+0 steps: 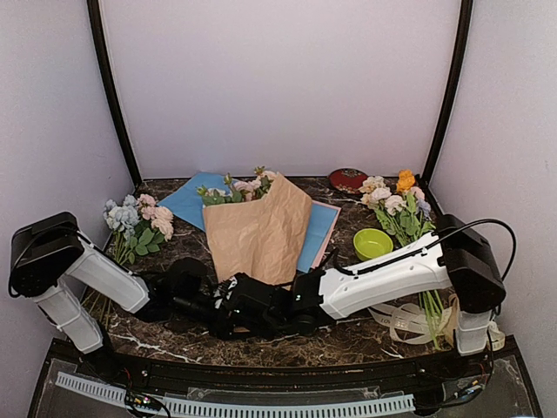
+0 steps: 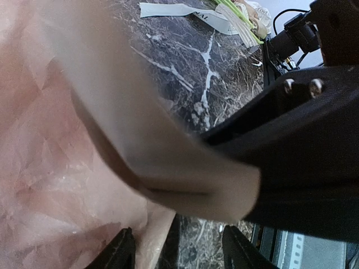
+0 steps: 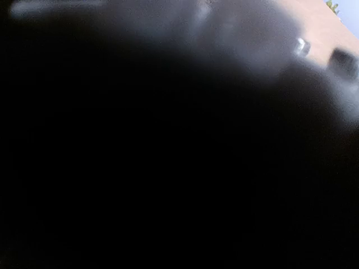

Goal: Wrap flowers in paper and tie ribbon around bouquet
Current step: Pick up the two-thirds-folded wrapping paper from the center of the board, then fold the two-thirds-folded wrapping paper at the center of the board.

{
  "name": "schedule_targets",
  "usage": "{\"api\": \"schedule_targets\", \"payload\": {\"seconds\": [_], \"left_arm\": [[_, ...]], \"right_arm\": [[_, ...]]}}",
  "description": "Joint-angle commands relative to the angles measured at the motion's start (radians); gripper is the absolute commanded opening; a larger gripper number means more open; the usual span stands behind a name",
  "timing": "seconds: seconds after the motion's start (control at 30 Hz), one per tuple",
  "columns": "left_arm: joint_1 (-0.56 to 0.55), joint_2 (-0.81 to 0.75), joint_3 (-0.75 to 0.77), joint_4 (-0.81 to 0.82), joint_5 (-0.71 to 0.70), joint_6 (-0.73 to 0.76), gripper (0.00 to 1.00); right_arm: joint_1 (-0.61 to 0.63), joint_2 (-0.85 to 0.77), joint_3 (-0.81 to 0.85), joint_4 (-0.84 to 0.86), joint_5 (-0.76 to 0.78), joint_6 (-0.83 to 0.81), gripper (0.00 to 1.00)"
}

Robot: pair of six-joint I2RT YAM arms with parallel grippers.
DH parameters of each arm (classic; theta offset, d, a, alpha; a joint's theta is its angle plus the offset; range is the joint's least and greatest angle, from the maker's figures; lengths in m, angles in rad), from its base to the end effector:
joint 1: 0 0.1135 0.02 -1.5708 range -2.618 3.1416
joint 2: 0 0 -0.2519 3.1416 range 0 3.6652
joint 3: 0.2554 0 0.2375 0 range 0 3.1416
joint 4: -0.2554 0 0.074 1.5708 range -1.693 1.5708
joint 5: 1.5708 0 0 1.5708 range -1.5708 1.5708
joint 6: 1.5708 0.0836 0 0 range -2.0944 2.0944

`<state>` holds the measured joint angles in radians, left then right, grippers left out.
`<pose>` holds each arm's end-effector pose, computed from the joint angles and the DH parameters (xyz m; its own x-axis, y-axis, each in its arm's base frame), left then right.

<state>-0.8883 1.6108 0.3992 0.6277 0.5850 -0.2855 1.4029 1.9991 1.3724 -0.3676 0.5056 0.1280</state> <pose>0.1451 -0.2518 0.0919 -0.5977 0.3631 -0.7148 0.8017 0.2820 -0.5271 0.1111 0.4134 0.1331 -0.2434 -0.7679 -0.5925 -0.7939 0.5087 -0.3332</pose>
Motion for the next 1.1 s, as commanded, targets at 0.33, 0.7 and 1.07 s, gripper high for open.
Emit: {"api": "schedule_targets", "payload": {"seconds": [0.33, 0.7, 1.07], "left_arm": [[0.037, -0.417, -0.068, -0.171, -0.071, -0.055, 0.61], [0.086, -0.419, -0.091, -0.287, -0.295, -0.111, 0.47], [0.149, -0.246, -0.047, -0.308, -0.444, -0.143, 0.52]], "right_arm": [[-0.021, 0.028, -0.063, 0.075, -0.039, -0.139, 0.00], [-0.041, 0.022, -0.073, 0.067, -0.036, -0.129, 0.00], [-0.012, 0.020, -0.011, 0.026, 0.029, -0.233, 0.00]]}}
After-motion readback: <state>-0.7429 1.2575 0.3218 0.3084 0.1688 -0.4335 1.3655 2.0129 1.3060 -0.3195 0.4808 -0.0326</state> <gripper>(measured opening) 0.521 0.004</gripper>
